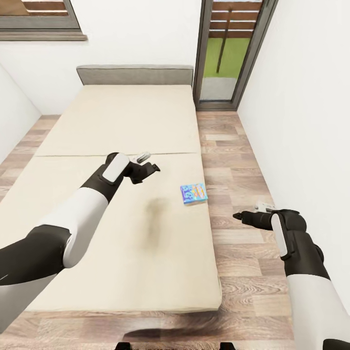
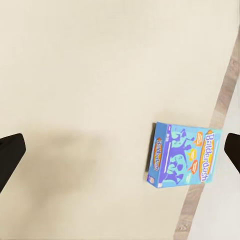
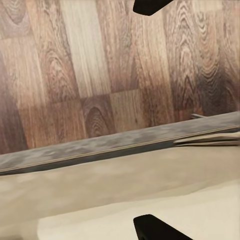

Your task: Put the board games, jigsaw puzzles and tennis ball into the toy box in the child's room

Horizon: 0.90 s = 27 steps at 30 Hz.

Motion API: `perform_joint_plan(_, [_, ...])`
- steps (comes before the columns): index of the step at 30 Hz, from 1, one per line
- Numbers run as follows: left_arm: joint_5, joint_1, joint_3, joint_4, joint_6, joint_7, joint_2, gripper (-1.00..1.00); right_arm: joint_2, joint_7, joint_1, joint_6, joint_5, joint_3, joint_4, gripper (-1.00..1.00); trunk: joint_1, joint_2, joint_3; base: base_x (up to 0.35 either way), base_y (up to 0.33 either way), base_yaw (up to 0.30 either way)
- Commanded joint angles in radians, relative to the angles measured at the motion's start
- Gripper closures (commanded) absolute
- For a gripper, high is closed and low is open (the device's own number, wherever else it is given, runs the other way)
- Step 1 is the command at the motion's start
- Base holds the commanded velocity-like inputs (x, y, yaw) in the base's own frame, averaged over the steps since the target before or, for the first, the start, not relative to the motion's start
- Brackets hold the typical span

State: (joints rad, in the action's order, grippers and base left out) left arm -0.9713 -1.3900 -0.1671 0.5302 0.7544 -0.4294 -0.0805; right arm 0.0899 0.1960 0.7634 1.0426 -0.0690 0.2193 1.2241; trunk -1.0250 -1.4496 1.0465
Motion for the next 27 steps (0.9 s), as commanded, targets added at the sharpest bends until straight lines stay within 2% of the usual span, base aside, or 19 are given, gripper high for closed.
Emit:
perform_joint_plan(1, [-0.01,-0.003,-0.004,0.002,0.0,-0.01,-0.001,-1.0,0.0,-0.003,0.001,0.005,-0.007,0.001,0.001,-1.0,0.0,0.0,0.002,0.0,0.0,0.0])
perform_joint_plan(27, [-0.005,-0.053,-0.005,0.006,-0.01,-0.011,-0.005,-1.0,-0.001,-0.003,0.001,0.005,-0.006,0.001,0.0,-1.0,0.0,0.0,0.045,0.0,0.0,0.0])
